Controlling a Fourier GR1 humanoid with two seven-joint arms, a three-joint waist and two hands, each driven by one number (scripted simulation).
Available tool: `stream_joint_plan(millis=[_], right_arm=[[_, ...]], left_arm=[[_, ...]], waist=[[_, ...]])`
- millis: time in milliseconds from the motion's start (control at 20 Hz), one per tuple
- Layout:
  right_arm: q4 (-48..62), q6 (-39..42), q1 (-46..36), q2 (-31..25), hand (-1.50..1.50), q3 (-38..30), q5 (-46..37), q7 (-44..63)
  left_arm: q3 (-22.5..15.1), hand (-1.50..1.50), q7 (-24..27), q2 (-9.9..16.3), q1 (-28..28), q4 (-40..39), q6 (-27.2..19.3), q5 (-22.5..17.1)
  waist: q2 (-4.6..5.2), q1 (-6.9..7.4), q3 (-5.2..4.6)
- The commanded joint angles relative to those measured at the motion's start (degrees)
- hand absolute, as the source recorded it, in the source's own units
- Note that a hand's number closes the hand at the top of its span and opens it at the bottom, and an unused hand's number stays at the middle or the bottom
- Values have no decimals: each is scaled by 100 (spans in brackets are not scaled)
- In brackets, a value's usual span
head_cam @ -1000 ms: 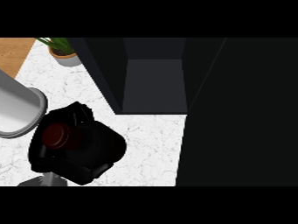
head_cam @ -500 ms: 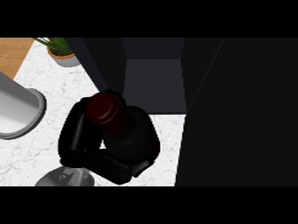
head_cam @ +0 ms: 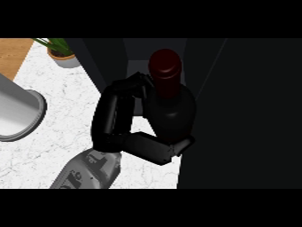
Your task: Pick up the wine, place it into the cabinet and close the cabinet
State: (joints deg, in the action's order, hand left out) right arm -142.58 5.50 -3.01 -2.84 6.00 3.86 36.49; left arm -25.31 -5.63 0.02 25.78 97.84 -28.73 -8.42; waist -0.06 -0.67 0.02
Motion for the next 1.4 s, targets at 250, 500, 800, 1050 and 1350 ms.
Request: stream_joint_plan(millis=[250,500,800,1050,1350], right_arm=[[-736,-67,277,141,-150,261,15,202],[-1085,-77,109,-152,-150,-259,568,715],[-781,82,215,-46,-150,-173,425,237],[-525,133,333,24,-150,-156,227,-113],[-638,66,-82,-165,-150,-531,668,444]], left_arm=[[-134,150,139,-2,920,-974,-717,-95],[-322,150,272,-2,690,-952,-851,-24],[-354,150,1555,-2,505,-1721,-977,-985],[12,150,1813,-2,732,-2122,-721,-1297],[-424,150,1555,37,378,-2017,-929,-568]], waist=[[1,-21,-1],[-6,-8,-1],[14,-62,-2],[14,-33,1],[-10,36,1]])
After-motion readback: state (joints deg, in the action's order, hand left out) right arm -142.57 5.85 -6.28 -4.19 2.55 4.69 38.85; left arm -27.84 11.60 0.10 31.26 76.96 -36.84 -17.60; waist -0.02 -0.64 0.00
